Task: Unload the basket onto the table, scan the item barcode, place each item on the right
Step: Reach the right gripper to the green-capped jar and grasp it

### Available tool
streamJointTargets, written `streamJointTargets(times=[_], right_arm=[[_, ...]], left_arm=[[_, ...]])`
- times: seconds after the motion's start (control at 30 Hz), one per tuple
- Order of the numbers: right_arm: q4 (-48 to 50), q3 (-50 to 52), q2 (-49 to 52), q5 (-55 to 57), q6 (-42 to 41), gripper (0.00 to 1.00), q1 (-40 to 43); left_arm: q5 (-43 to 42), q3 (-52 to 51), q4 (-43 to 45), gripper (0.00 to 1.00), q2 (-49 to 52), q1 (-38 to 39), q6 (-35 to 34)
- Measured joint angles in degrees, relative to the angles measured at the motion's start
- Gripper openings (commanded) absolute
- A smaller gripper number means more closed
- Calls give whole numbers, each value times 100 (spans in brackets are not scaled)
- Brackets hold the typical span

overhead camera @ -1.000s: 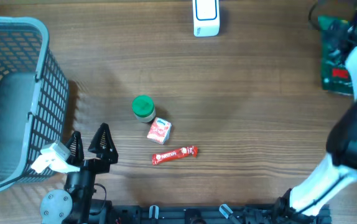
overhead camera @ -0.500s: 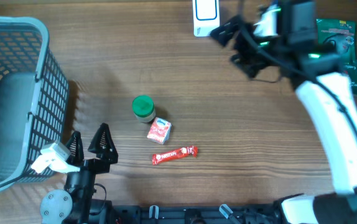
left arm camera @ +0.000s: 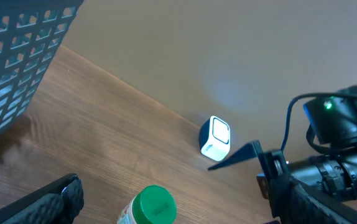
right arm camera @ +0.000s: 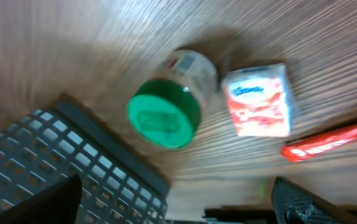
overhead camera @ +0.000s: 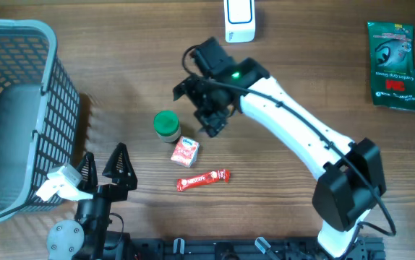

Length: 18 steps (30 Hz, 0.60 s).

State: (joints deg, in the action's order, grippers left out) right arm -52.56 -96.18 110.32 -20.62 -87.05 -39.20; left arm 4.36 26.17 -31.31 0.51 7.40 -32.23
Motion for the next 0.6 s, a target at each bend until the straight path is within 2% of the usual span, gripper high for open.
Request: streamJointTargets(times=[0.17, 0.43, 0.6], right_arm=[[249, -79, 74, 446, -382, 98, -378], [157, -1180, 1611, 459, -308, 99, -527], [-48, -1434, 2004, 459, -243, 96, -697]], left_arm=[[0, 0, 0, 100, 0, 0, 0], [0, 0, 0, 100, 0, 0, 0], [0, 0, 0, 100, 0, 0, 0]])
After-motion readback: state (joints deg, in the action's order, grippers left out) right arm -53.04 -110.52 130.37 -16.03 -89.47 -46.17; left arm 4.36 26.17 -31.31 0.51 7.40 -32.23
